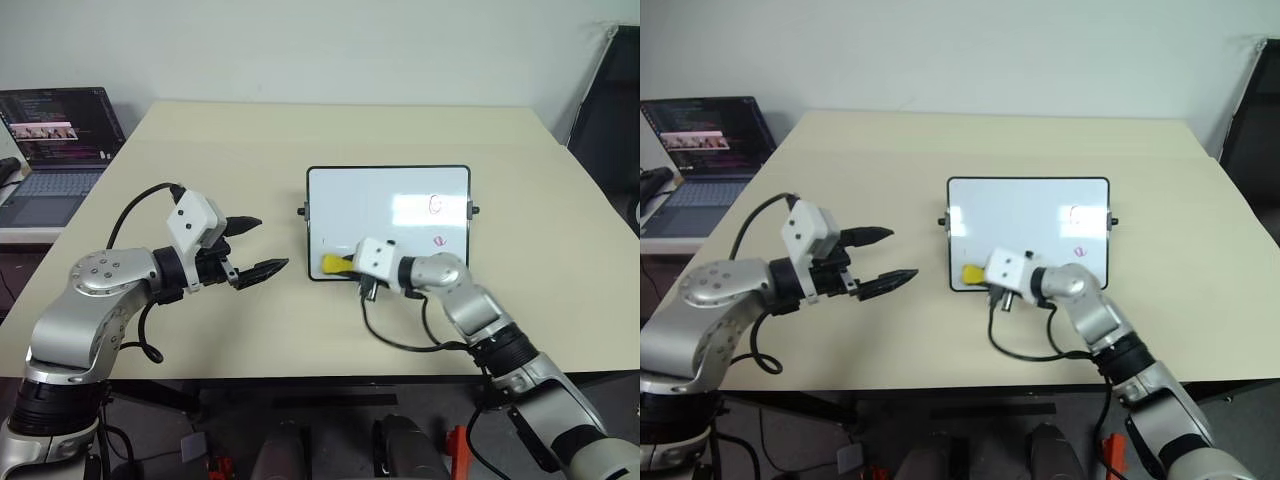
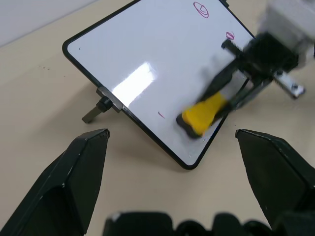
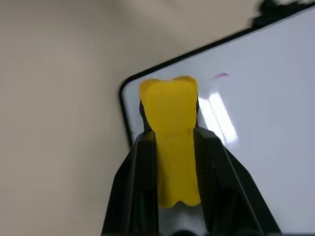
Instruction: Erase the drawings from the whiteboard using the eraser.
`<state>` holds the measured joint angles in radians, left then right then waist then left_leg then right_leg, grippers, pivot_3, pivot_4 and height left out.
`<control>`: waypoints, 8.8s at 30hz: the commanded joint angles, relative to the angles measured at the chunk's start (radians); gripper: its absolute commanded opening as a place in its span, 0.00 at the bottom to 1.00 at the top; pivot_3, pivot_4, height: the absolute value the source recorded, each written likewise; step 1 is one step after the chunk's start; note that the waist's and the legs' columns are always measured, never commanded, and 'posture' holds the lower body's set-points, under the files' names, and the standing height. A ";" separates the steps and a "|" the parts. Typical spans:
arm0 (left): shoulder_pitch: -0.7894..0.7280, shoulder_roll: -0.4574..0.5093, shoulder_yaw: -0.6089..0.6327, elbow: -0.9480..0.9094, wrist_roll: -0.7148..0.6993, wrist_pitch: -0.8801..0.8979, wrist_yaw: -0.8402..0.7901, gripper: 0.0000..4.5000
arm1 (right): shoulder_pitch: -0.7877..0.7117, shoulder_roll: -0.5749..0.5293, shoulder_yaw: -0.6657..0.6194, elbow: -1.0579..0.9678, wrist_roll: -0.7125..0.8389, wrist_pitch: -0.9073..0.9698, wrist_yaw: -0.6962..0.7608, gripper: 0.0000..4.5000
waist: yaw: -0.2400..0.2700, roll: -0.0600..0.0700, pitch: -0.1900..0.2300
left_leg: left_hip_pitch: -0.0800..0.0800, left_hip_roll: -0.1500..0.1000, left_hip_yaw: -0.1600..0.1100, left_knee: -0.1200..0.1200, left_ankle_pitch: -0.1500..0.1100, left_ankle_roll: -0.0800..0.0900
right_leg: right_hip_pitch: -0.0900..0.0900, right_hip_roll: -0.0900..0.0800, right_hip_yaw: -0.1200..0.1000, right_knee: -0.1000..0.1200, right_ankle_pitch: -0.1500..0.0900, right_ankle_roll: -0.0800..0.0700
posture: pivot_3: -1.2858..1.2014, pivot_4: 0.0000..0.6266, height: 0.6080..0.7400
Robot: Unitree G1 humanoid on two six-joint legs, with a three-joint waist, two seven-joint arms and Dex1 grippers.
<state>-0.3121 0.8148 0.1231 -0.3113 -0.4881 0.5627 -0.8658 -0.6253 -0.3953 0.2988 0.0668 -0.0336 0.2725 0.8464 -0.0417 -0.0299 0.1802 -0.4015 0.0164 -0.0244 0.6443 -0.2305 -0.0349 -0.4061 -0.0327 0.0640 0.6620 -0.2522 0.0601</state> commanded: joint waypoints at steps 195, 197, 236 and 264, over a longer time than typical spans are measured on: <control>-0.219 -0.073 -0.149 0.133 0.085 -0.049 -0.143 1.00 | 0.273 -0.351 -0.421 -0.199 0.256 0.068 -0.117 0.07 | -0.002 -0.002 0.001 | 0.000 -0.003 0.004 0.001 -0.005 0.004 | 0.001 -0.003 0.004 -0.001 -0.004 0.005 | 0.52 0.24 1.00; -0.220 -0.073 -0.153 0.136 0.088 -0.051 -0.146 1.00 | 0.255 -0.328 -0.387 -0.123 0.200 -0.005 -0.144 0.07 | 0.000 -0.002 0.001 | 0.000 -0.003 0.005 0.001 -0.005 0.004 | 0.001 -0.003 0.004 -0.001 -0.004 0.005 | 0.52 0.24 1.00; -0.218 -0.155 -0.217 0.086 0.060 -0.049 -0.173 1.00 | 0.296 -0.493 -0.792 -0.114 0.461 0.404 -0.082 0.07 | 0.018 -0.007 -0.002 | 0.000 0.004 0.003 0.001 -0.005 0.004 | 0.002 0.004 0.001 -0.004 -0.001 -0.001 | 0.52 0.24 1.00; -0.201 -0.208 -0.094 0.091 0.101 -0.078 0.032 1.00 | 0.146 -0.433 -0.627 0.158 0.386 0.347 -0.149 0.99 | -0.017 -0.001 -0.001 | 0.002 0.009 0.009 0.001 -0.005 0.003 | 0.001 0.010 0.008 -0.003 -0.001 -0.001 | 0.52 0.24 1.00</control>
<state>-0.5025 0.6231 -0.0581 -0.2260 -0.4039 0.5292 -0.9138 -0.4460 -0.8417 -0.2837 0.3269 0.3010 0.6324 0.6989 -0.0588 -0.0309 0.1791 -0.3990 0.0261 -0.0158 0.6455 -0.2355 -0.0314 -0.4053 -0.0220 0.0716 0.6591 -0.2528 0.0594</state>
